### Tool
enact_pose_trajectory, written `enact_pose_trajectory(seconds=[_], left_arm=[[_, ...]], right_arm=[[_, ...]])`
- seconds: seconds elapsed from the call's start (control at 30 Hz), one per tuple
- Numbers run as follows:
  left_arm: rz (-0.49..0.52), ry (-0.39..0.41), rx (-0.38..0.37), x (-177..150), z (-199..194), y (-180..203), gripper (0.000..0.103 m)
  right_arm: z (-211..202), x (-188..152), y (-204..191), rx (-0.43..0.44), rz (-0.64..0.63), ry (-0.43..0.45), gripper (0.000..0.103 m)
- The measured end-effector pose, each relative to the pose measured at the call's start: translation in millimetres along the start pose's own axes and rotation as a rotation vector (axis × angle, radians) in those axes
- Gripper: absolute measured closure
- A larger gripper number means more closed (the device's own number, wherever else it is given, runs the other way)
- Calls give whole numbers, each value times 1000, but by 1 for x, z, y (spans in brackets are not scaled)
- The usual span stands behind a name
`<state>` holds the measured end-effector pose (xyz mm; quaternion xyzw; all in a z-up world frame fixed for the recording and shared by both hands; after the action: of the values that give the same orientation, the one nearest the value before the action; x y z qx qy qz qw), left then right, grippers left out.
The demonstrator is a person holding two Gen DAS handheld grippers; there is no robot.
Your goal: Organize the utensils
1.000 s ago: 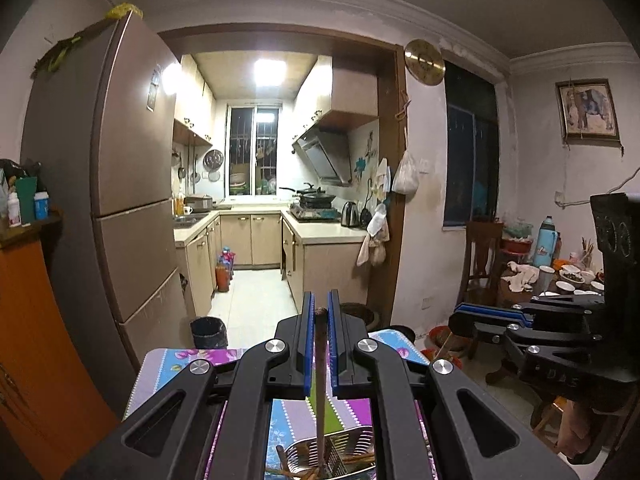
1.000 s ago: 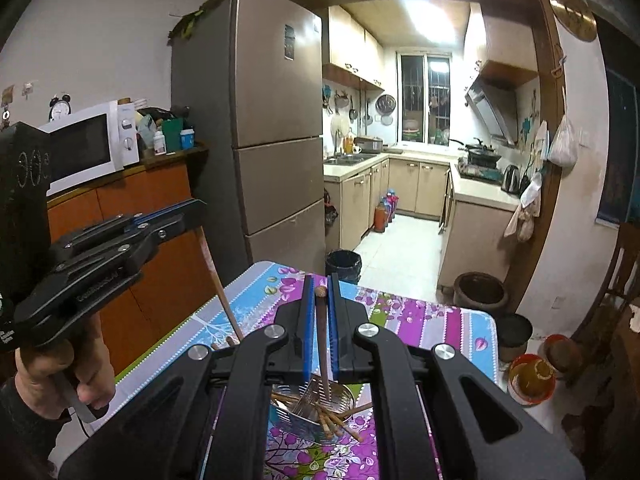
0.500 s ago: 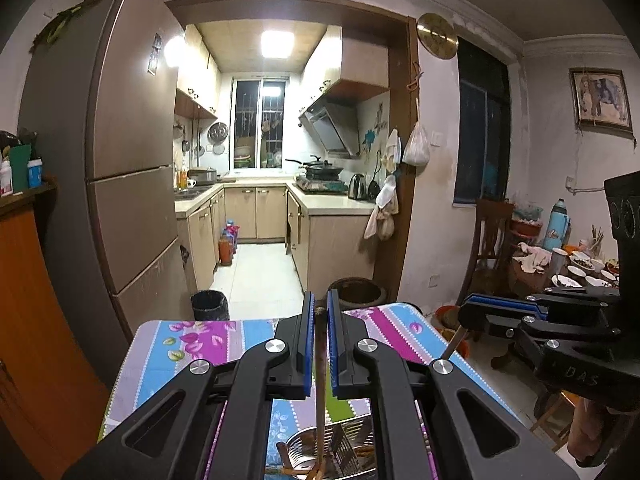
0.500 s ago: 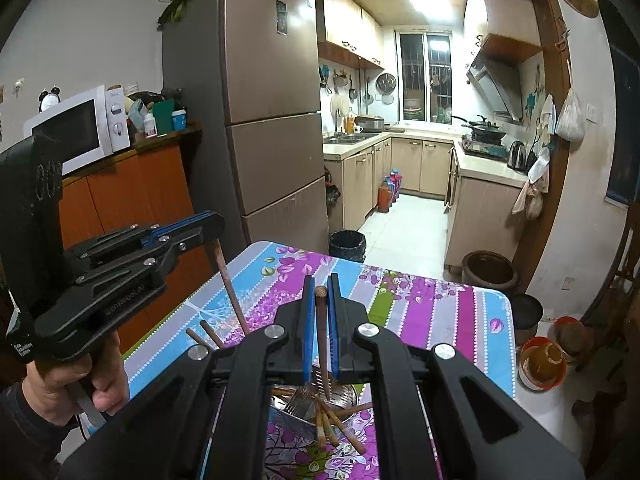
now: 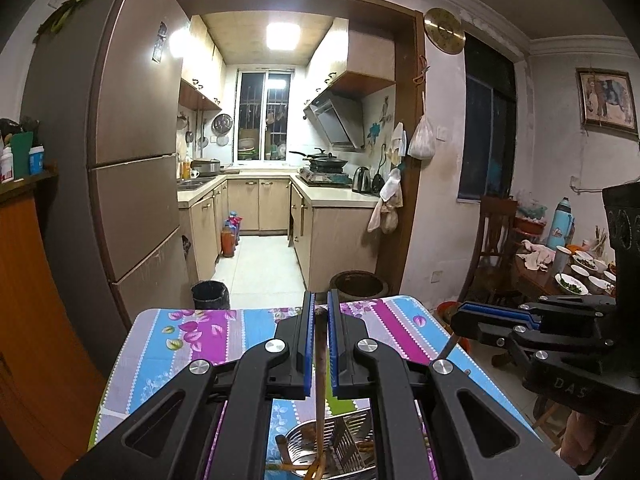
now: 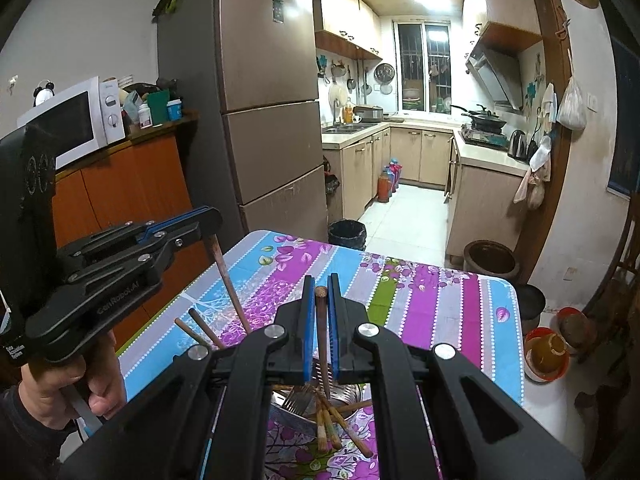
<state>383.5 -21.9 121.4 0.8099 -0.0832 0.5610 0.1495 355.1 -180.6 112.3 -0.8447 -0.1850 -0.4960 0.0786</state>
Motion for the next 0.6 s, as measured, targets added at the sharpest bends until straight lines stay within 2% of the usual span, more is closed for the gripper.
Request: enact_pose_trajectory(seconds=[0.13,0.2,0.37,0.43,0.47,0.5,0.6], left_arm=[[4,-12,11,-3,3,1,92],[3,-8,22,-3,3,1,70],[7,3,37,-3,0,2,64],[0,9,40,-3,-3,0,58],[-4,17,40,-2,-7,-1,55],[-4,28,46,-1,-11,0,53],[9,52,60,1,-24,3,47]], right_arm=[[7,-4,4,8,12,-19,98],[8,-6,6,7,14,-20,98],[3,-7,4,-1,7,-1,96],[-4,-7,1,-8,4,20,77],[-10,-6,0,-7,8,42,56],[-15,-5,-1,-10,8,58,41],[-32,-3,-7,-28,-7,99,38]])
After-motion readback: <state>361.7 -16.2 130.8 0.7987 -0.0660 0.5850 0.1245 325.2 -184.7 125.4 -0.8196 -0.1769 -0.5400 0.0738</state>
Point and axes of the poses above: each gripper's, at about its wrist camera, not at the fingertips, and z roughly the way its jaws point, y to its right, x to its top, the point moved 1 cm from there along z, roughly the way its jaws point, and after that the axes turned 6 degrees about -z, right-handed, at the moved point
